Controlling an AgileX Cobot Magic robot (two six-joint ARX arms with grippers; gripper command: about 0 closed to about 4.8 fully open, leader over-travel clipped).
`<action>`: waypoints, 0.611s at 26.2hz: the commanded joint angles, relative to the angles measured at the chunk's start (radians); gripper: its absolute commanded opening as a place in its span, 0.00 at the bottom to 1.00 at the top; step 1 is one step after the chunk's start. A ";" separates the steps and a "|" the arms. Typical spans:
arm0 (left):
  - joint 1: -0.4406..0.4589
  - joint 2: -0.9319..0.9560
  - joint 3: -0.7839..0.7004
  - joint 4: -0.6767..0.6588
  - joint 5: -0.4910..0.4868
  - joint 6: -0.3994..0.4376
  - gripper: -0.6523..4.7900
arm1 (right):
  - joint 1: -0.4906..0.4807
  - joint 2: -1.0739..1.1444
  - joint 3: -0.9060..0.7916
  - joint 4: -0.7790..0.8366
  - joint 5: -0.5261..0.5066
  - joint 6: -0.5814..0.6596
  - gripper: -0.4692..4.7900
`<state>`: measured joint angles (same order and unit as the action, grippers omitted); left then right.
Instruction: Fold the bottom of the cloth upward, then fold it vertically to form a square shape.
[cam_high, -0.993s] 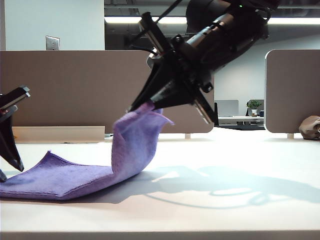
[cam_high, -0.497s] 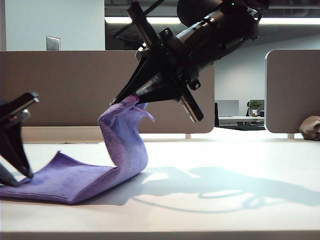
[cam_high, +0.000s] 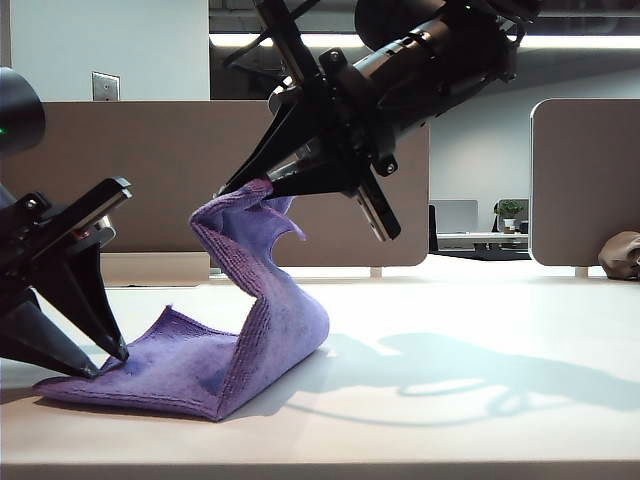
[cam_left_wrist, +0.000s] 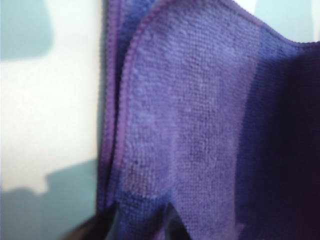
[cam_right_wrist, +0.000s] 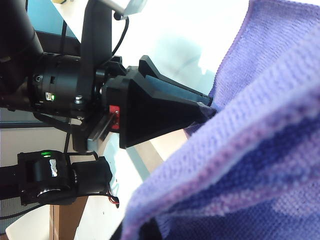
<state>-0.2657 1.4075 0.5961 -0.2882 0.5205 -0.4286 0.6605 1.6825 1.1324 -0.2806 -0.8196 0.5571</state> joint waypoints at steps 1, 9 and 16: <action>0.000 0.004 -0.012 -0.034 -0.004 -0.006 0.34 | 0.002 -0.005 0.007 0.020 -0.014 0.000 0.09; 0.003 -0.091 -0.011 0.035 -0.005 -0.058 0.34 | 0.010 0.011 0.007 0.048 -0.019 0.006 0.09; 0.003 -0.114 -0.011 0.043 -0.001 -0.059 0.34 | 0.035 0.034 0.008 0.108 -0.019 0.037 0.09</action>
<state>-0.2646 1.3033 0.5835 -0.2588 0.5198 -0.4877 0.6910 1.7229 1.1320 -0.2157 -0.8368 0.5816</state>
